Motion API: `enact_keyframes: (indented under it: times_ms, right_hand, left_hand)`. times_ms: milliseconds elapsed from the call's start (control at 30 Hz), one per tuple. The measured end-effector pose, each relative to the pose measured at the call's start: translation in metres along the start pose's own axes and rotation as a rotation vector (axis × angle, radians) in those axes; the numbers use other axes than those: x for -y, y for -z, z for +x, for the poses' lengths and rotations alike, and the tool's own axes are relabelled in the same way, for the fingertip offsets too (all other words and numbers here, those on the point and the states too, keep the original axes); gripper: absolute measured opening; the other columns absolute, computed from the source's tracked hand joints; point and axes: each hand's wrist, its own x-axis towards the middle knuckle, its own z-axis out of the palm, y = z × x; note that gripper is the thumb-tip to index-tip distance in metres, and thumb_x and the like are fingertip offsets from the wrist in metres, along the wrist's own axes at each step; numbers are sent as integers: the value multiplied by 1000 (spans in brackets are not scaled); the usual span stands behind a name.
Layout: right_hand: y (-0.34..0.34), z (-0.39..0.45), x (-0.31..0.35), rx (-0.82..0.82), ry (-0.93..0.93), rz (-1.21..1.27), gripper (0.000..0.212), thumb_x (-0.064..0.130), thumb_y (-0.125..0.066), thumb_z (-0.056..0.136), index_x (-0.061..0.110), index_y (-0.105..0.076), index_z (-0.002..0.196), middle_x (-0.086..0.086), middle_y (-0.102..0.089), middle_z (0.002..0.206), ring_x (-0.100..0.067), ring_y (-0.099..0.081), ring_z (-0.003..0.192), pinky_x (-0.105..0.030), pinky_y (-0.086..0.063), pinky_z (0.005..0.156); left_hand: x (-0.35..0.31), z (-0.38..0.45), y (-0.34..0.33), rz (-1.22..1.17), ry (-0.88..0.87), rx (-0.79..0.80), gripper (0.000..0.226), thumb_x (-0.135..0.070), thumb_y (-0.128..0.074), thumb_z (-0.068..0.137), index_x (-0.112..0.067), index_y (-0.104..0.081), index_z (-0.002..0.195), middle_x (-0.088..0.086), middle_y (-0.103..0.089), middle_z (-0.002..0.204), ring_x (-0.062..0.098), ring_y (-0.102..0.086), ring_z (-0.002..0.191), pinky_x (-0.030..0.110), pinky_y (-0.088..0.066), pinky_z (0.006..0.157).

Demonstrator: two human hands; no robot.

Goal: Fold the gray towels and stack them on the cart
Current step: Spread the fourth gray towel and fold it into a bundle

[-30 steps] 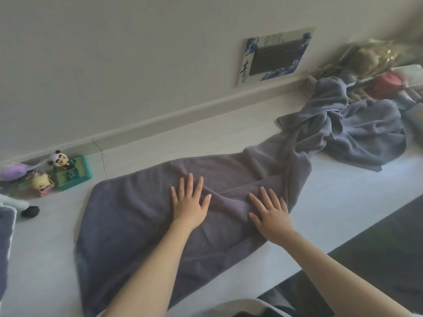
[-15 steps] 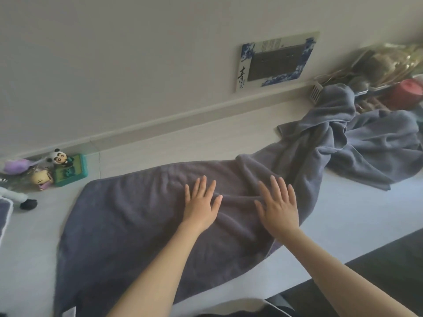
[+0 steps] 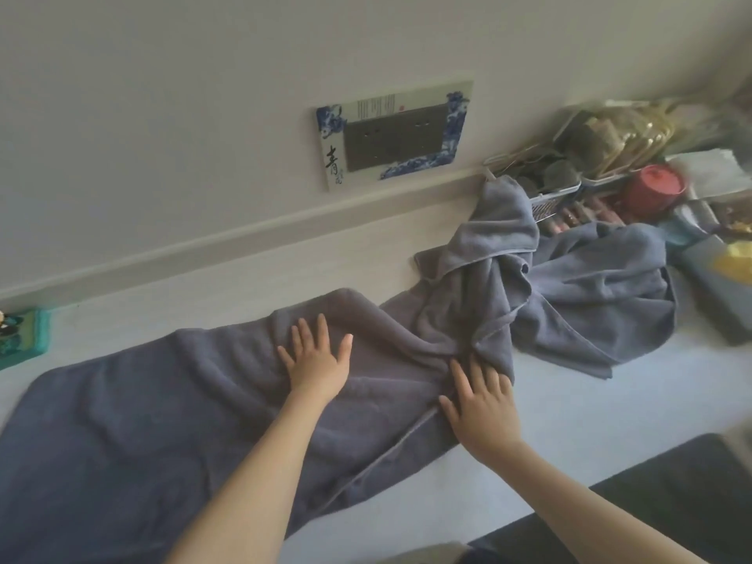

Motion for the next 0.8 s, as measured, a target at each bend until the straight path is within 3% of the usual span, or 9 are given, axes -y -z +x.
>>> enact_keyframes:
  times_ms: [100, 300, 400, 567, 633, 733, 800]
  right_hand:
    - [1, 11, -4, -260, 154, 20, 53, 43, -39, 87, 9, -61, 121, -14, -61, 121, -31, -52, 106, -39, -34, 91]
    - [15, 37, -25, -536, 222, 77, 45, 38, -47, 85, 13, -64, 117, -5, -53, 129, -23, -45, 114, -39, -30, 101]
    - [33, 55, -39, -643, 140, 128, 43, 39, -48, 84, 15, -65, 114, -2, -46, 126, -23, -44, 113, -40, -29, 100]
    - [61, 92, -64, -588, -132, 296, 41, 43, -47, 83, 16, -63, 109, -13, -51, 127, -30, -41, 116, -42, -29, 99]
    - [71, 101, -72, -539, -219, 476, 40, 40, -51, 87, 14, -59, 115, -16, -49, 127, -32, -46, 113, -42, -37, 95]
    - [82, 110, -78, -395, -267, 814, 43, 34, -55, 91, 11, -50, 127, -11, -48, 128, -26, -52, 113, -30, -42, 89]
    - [87, 121, -82, -387, -326, 882, 46, 39, -55, 91, 10, -50, 126, -10, -55, 123, -23, -52, 112, -30, -41, 89]
  left_hand:
    - [-29, -5, -2, -34, -72, -104, 70, -53, -20, 97, -14, 2, 151, 14, 5, 159, 24, 6, 147, 48, 4, 118]
    - [-95, -1, -1, -59, -289, -95, 66, -47, -24, 99, -16, -1, 152, 6, 7, 160, 18, 8, 147, 46, 5, 116]
    - [-132, 9, 6, -123, -372, -95, 62, -46, -29, 99, -21, -9, 152, 3, -1, 160, 17, -5, 147, 43, -5, 115]
    - [-188, 33, 19, -362, -472, -59, 60, -41, -45, 96, -21, -25, 149, 5, -18, 158, 19, -19, 144, 40, -20, 112]
    - [-206, 42, 23, -409, -492, -62, 58, -38, -51, 95, -22, -32, 147, 7, -23, 156, 20, -22, 143, 36, -19, 112]
    - [-228, 59, 25, -424, -506, -52, 53, -38, -58, 91, -23, -44, 140, 9, -31, 153, 19, -28, 141, 33, -22, 113]
    - [-242, 70, 24, -436, -511, -38, 52, -38, -64, 87, -22, -51, 135, 8, -40, 147, 21, -36, 137, 36, -29, 112]
